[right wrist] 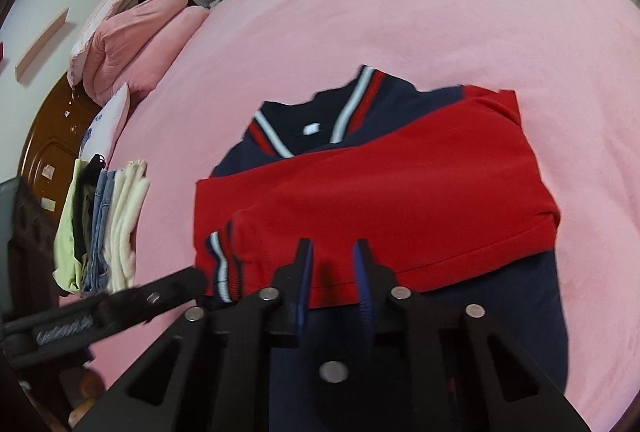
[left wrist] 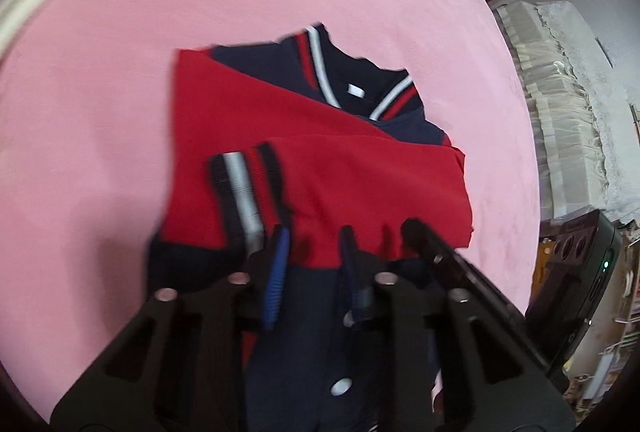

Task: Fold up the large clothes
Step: 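Lay the held sleeve across the jacket body and open the right gripper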

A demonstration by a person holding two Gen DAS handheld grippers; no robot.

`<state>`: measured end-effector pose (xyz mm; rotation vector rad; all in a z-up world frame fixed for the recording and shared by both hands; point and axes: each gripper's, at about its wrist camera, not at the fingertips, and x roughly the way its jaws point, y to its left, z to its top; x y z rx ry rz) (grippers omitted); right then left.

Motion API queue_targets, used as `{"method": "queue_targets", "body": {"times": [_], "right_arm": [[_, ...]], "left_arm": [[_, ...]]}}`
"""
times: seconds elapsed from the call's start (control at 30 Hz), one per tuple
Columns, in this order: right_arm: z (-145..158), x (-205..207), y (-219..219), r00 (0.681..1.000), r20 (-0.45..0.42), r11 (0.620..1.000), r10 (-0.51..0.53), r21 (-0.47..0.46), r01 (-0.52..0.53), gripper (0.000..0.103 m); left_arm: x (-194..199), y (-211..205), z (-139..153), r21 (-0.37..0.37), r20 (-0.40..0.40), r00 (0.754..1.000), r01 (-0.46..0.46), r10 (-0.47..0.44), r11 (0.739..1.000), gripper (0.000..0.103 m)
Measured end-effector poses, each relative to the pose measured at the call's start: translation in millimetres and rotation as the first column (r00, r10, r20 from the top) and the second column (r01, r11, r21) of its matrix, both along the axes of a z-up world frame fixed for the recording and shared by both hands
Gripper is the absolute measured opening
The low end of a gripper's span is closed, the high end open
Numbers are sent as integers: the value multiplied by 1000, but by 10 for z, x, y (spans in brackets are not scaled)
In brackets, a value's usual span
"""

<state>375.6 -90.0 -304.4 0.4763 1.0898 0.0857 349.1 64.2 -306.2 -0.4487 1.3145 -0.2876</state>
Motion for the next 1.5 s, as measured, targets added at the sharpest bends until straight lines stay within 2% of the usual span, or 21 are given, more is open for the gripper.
{"method": "queue_targets", "body": {"times": [0.1,0.23,0.33,0.47,0.6,0.63,0.67,0.73,0.8,0.83,0.9,0.93,1.03,1.1,1.13,1.17,1.27,1.3,1.4,1.43,1.5], "right_arm": [[-150,110,-137,998,-53,999,36,-16,-36,12],[-329,220,-325,995,-54,996,87,15,-86,12],[-497,209,-633,997,-71,999,43,7,-42,0],[-550,86,-1002,997,-62,998,-48,-41,46,0],[-384,128,-1137,995,-23,955,-93,-284,82,0],[-336,133,-1170,995,6,950,-97,-298,95,0],[-283,143,-1227,995,40,957,-96,-269,104,0],[-243,229,-1342,996,62,993,-70,-91,76,0],[-310,375,-1372,999,41,995,-10,104,6,0],[-348,441,-1331,999,36,988,39,147,-44,0],[-414,562,-1157,988,-6,977,156,146,-154,0],[-465,638,-1044,970,-42,965,239,124,-232,0],[-528,722,-871,946,-67,944,317,119,-308,2],[-592,757,-903,952,-73,955,296,53,-292,2],[-645,774,-1002,964,-85,967,252,-3,-253,2],[-659,785,-1069,973,-86,976,216,-11,-218,2],[-710,721,-1603,998,-56,997,8,82,-4,2],[-708,696,-1690,999,-45,993,-21,119,26,2],[-693,671,-1967,994,-63,992,-95,-90,89,2],[-704,649,-2083,992,-70,989,-108,-114,100,2],[-707,561,-2337,984,-87,988,-154,-48,150,2]], "left_arm": [[160,-125,-196,97,-38,999,-12,16,995,20],[264,-163,-334,184,-46,998,-35,44,982,15],[307,-171,-364,210,-47,997,-53,64,976,14],[321,-177,-381,202,-48,993,-93,105,975,14],[320,-229,-377,211,-46,989,-130,142,969,14],[293,-254,-365,219,-42,988,-135,147,967,14],[288,-289,-364,230,-36,988,-135,147,964,14],[278,-348,-367,251,-26,989,-132,143,959,14],[276,-460,-378,273,-24,990,-131,142,953,14],[278,-517,-384,283,-24,990,-129,141,950,14],[286,-577,-388,295,-24,991,-120,133,948,14],[300,-636,-394,301,-23,992,-113,126,947,14],[318,-719,-400,313,-23,994,-98,111,945,15],[331,-758,-393,314,-29,994,-87,101,945,15],[342,-779,-392,314,-33,995,-82,97,946,15],[355,-802,-395,313,-37,995,-77,93,947,15],[374,-863,-397,311,-38,996,-65,80,948,15],[380,-881,-396,310,-37,996,-62,77,949,15],[414,-785,-358,301,-34,997,-59,72,952,15],[426,-787,-350,298,-34,996,-64,78,952,15],[431,-795,-323,288,-26,996,-79,90,954,15]]}}
